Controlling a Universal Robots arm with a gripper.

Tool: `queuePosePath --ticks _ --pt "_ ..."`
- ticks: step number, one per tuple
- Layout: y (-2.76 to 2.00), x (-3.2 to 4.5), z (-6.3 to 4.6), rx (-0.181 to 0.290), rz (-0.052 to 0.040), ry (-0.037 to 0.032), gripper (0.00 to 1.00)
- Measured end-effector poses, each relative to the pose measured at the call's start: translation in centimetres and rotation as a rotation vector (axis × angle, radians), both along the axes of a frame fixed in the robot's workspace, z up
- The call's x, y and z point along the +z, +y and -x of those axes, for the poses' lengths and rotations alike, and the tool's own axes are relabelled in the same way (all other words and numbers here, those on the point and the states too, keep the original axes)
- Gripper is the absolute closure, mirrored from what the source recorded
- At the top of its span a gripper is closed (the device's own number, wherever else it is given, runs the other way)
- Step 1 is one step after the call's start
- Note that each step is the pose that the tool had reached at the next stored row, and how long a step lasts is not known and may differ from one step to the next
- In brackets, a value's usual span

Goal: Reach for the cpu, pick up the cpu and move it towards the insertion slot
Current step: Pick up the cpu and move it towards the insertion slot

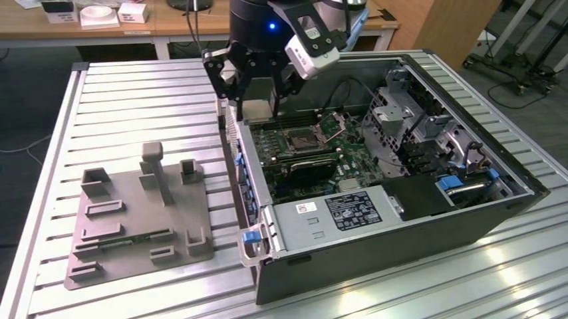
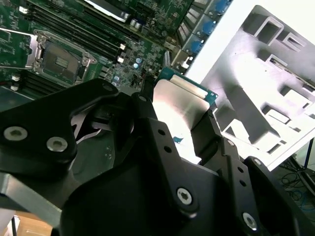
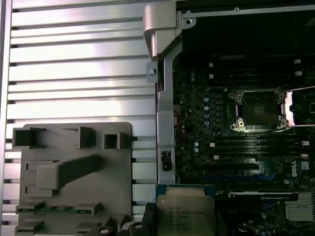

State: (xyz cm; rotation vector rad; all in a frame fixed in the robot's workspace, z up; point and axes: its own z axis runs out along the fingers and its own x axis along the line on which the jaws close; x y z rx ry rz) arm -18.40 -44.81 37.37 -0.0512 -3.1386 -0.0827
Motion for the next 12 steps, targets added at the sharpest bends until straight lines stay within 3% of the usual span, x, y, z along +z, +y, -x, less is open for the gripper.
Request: queuePosePath --ticks 8,12 --pt "0.06 -0.07 -1.8 0.0 0.0 0.0 0.45" --pt "0.33 -0.1 -2.8 0.0 -0.0004 -0.0001 0.45"
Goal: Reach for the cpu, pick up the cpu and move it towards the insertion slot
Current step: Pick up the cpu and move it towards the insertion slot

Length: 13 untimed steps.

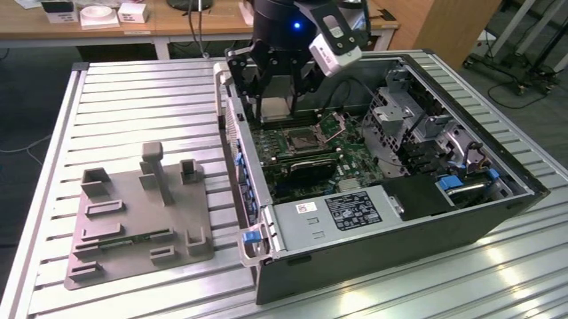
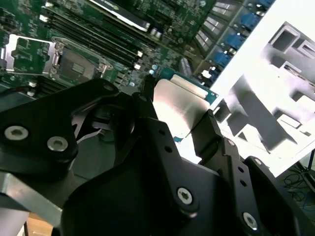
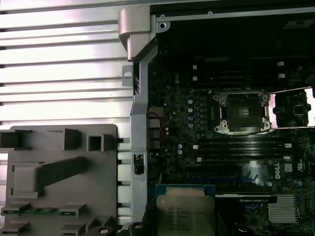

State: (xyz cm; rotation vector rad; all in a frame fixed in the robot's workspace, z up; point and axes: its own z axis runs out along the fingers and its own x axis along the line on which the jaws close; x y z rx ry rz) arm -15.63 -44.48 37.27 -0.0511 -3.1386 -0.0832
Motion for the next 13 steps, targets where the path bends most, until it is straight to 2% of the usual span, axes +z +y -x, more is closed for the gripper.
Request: queuePosePath --ticks 7,13 --pt "0.66 -0.07 -1.5 0.0 -0.0018 0.0001 0.45" --pt "1.39 -0.18 -3.4 0.0 -0.0019 -0.0001 0.45"
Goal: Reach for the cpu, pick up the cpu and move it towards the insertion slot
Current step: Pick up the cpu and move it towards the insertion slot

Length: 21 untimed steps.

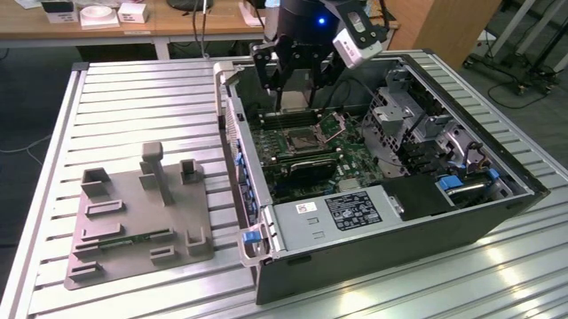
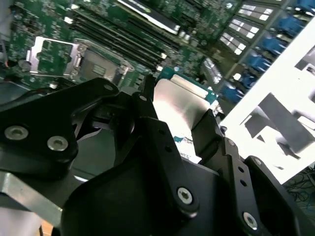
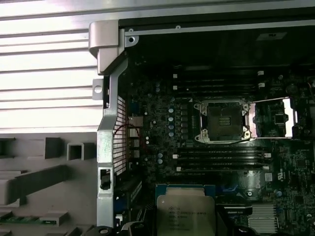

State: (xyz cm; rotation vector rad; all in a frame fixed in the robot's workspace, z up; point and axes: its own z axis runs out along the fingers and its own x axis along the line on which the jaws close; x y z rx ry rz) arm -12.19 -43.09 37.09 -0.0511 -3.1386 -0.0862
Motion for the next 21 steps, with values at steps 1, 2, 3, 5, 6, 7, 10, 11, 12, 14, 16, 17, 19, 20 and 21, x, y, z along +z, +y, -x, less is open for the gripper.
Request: queuePosePath --ticks 1,2,3,5,6,7,10,11,12,14,16,17,19,20,21 --pt "0.06 -0.01 -0.3 0.0 -0.0002 0.0 0.45" --pt "0.11 -0.02 -0.6 0.0 -0.0005 0.0 0.45" --pt "0.15 -0.02 -0.9 0.0 -0.0009 0.0 0.45" --pt "0.2 -0.04 -1.4 0.0 -0.0018 0.0 0.45" --pt "0.22 -0.04 -1.5 0.0 -0.0022 0.0 0.45" --pt "0.25 -0.05 -1.7 0.0 -0.0026 0.0 0.45" --pt "0.29 -0.07 -2.1 0.0 -0.0039 -0.0001 0.45" --pt "0.3 -0.08 -2.2 0.0 -0.0042 0.0 0.45" --pt "0.31 -0.09 -2.3 0.0 -0.0046 -0.0001 0.45" --pt "0.33 -0.09 -2.4 0.0 -0.005 0.0 0.45" --pt "0.33 -0.11 -2.6 0.0 -0.0056 -0.0001 0.45" --pt "0.34 -0.11 -2.6 0.0 -0.0058 -0.0001 0.45" --pt "0.35 -0.12 -2.7 0.0 -0.006 0.0 0.45" --pt "0.35 -0.12 -2.7 0.0 -0.006 0.0 0.45" --pt "0.38 -0.13 -3.0 0.0 -0.007 0.0 0.45"
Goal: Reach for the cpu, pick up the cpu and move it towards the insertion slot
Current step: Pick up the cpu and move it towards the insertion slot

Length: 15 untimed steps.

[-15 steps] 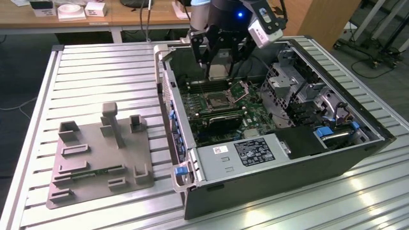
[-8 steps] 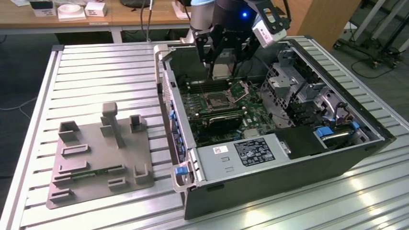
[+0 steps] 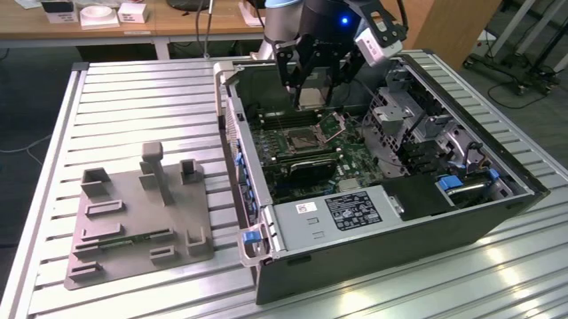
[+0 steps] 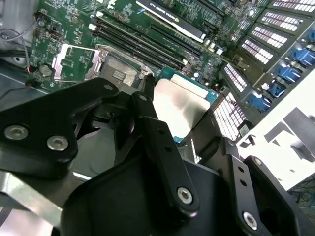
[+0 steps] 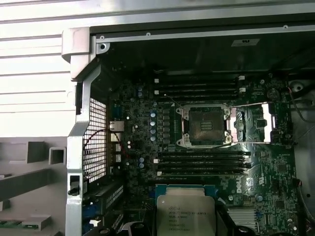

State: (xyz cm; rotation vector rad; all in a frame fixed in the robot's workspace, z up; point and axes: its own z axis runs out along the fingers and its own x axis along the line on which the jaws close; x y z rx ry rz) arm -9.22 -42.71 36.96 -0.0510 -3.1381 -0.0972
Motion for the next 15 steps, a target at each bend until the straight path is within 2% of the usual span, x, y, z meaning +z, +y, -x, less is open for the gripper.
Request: queuePosePath --ticks 15 --pt "0.08 -0.03 -0.45 0.0 -0.0051 -0.0001 0.45"
